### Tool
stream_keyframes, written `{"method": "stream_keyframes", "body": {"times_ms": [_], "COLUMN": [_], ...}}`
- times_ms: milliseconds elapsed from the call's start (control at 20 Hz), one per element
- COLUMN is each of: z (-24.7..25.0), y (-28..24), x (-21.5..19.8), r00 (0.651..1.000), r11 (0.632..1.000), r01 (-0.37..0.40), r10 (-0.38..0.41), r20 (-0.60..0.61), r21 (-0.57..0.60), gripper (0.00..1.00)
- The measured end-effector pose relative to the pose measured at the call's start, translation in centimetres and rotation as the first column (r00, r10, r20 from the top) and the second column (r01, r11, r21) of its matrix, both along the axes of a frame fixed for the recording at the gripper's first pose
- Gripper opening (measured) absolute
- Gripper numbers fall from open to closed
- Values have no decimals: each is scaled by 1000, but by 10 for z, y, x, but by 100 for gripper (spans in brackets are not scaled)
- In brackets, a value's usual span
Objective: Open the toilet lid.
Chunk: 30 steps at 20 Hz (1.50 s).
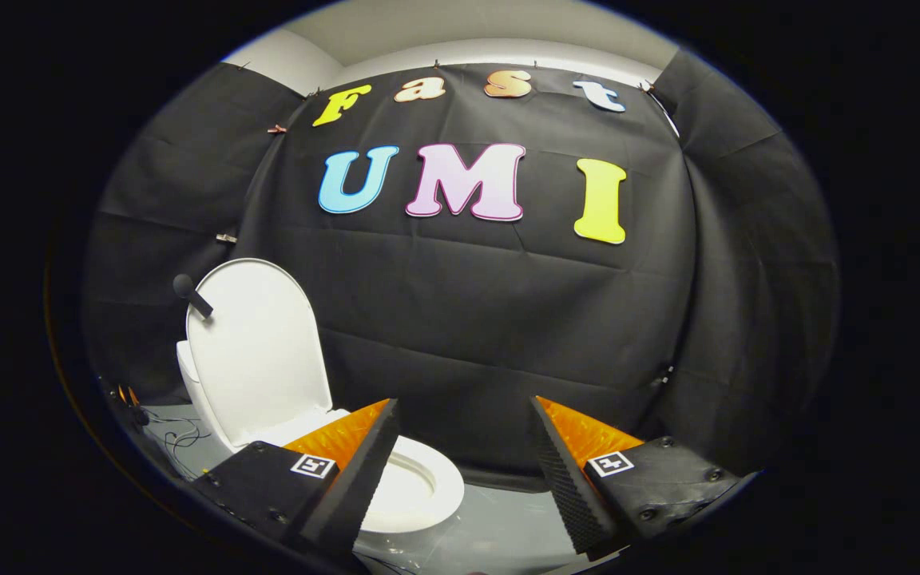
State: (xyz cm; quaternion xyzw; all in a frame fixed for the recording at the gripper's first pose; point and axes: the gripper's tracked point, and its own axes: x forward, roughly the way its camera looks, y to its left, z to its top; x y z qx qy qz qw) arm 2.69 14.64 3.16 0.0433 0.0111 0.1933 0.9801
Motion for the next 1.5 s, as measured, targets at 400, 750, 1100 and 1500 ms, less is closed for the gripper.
{"method": "stream_keyframes", "body": {"times_ms": [400, 750, 1100, 1500], "z": [-5, -9, -10, -10], "y": [1, 5, 5, 0], "x": [2, 0, 3, 6], "r00": [1000, 999, 999, 999], "r11": [1000, 1000, 1000, 1000], "r01": [-8, -22, -21, -5], "r10": [8, 23, 21, 5], "r20": [-29, -35, -37, -38], "r21": [15, 6, 6, 12], "gripper": [99, 99, 99, 99]}}
